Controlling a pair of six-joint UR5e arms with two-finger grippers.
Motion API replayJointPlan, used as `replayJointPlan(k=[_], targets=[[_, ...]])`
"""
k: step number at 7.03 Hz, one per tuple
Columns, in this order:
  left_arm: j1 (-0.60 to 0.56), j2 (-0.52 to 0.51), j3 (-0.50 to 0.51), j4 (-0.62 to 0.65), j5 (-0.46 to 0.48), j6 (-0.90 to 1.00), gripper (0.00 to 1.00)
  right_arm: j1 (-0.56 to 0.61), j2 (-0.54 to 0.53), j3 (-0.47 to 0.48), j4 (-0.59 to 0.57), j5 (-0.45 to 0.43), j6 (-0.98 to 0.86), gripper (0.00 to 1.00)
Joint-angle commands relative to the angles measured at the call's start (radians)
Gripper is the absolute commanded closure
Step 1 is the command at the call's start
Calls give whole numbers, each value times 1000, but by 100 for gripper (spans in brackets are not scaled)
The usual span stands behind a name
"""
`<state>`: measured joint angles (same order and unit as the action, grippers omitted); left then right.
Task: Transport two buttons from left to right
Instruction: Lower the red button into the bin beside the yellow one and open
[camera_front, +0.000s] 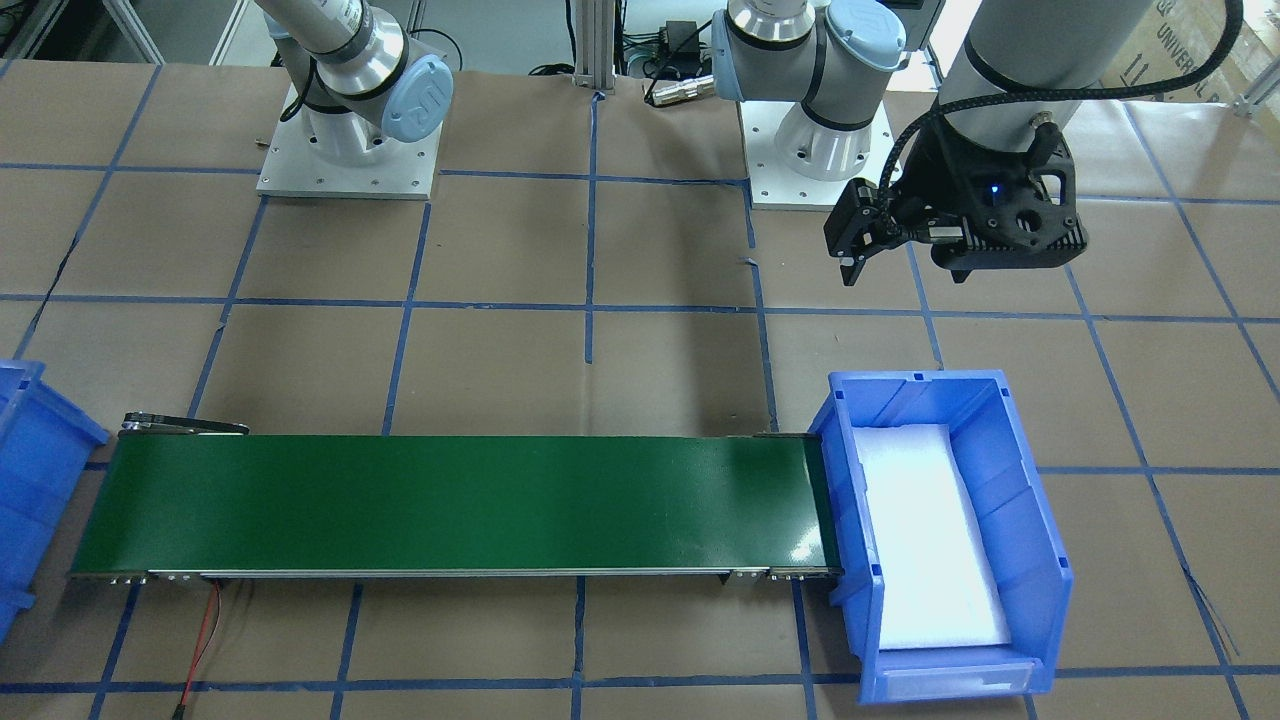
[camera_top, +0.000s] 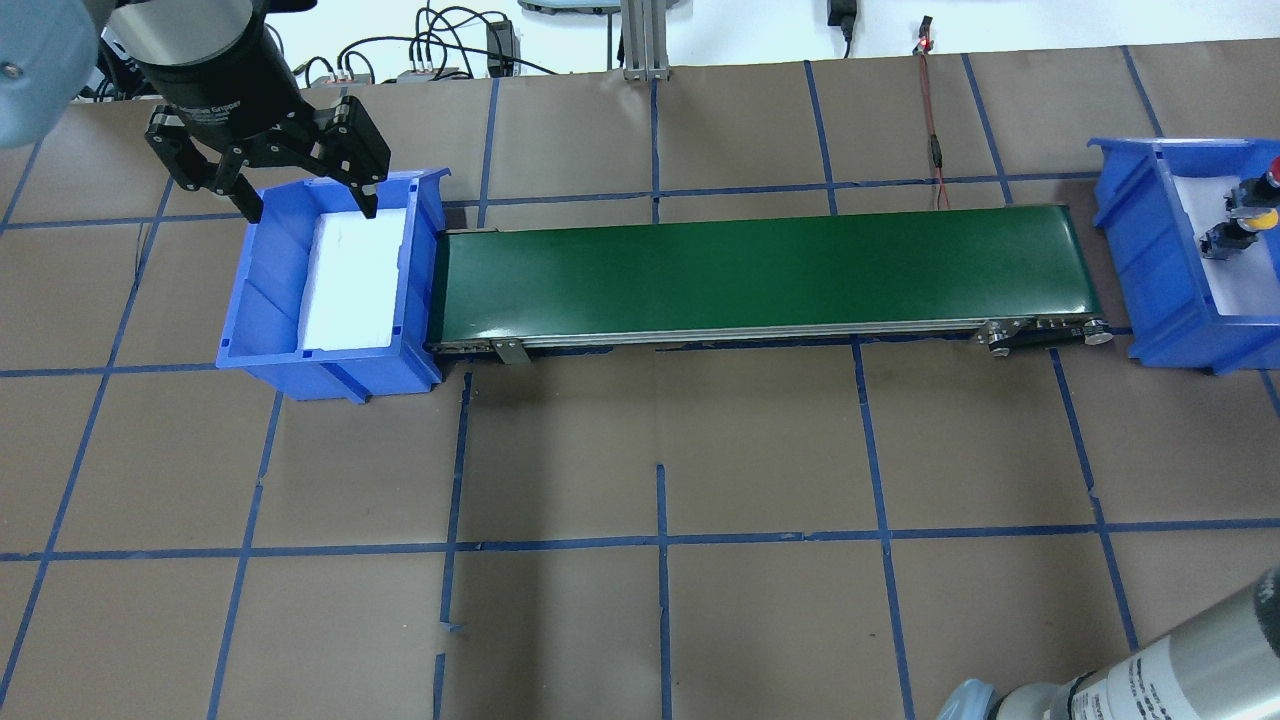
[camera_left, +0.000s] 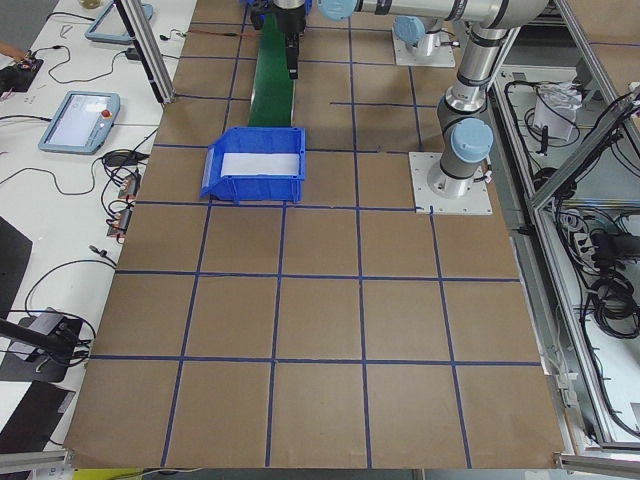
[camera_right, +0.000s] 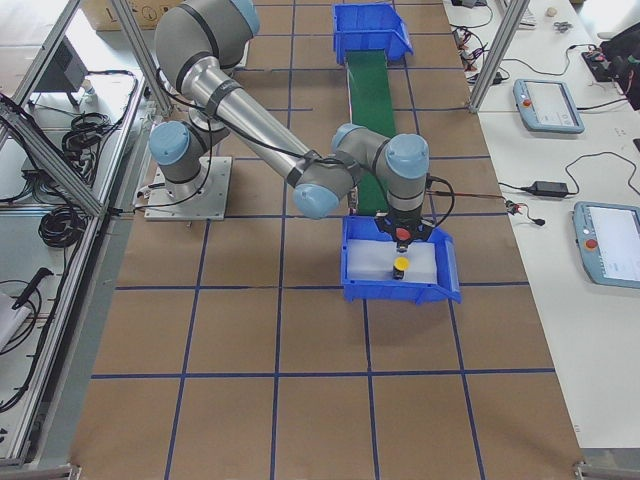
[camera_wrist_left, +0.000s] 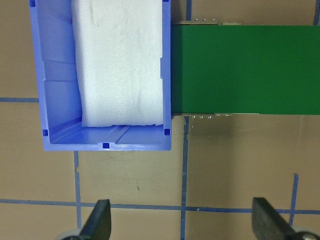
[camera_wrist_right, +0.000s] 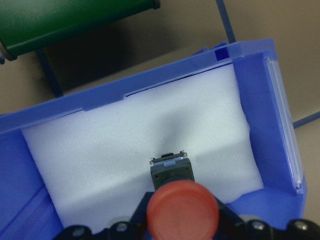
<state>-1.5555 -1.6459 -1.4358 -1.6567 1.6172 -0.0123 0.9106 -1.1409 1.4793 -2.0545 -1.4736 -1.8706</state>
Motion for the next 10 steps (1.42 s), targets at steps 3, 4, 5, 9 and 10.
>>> replayJointPlan(k=[3,4,5,9,10], targets=[[0,-2,0,1,-2,0,0,17,82,13,-59,48,5,90],[0,-2,2,2,-2,0,0,17,90,13,-74,47,8,89],[0,-2,2,2,-2,0,0,30,105,15,-75,48,11,88],[2,-5,-2,1,4,0,0,40,128,15,-93,47,40,0],[0,-5,0,2,3,0,0,40,115,4,-79,45,39,0]])
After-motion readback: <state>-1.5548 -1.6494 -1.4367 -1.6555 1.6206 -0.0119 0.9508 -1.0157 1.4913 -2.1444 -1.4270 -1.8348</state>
